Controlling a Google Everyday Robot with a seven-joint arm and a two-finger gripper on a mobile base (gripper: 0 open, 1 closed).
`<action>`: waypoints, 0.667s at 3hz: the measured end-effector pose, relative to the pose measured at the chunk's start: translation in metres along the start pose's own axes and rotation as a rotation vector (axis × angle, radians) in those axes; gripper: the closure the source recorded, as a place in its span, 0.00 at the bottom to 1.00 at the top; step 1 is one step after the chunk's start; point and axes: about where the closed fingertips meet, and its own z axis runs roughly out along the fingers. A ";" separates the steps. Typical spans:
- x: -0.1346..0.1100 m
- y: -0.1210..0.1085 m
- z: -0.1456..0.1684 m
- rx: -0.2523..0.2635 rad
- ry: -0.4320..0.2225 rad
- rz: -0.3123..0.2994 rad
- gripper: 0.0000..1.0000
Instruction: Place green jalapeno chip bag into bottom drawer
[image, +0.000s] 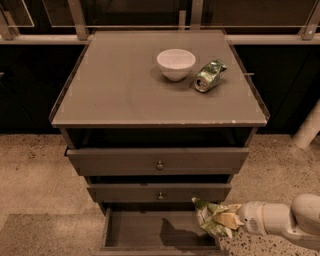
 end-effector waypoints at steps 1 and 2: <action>-0.003 0.002 0.005 -0.010 0.008 -0.003 1.00; 0.006 -0.009 -0.002 -0.009 -0.051 0.030 1.00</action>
Offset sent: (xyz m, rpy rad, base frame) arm -0.0048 -0.0336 -0.0181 0.1089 -0.0269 -0.1126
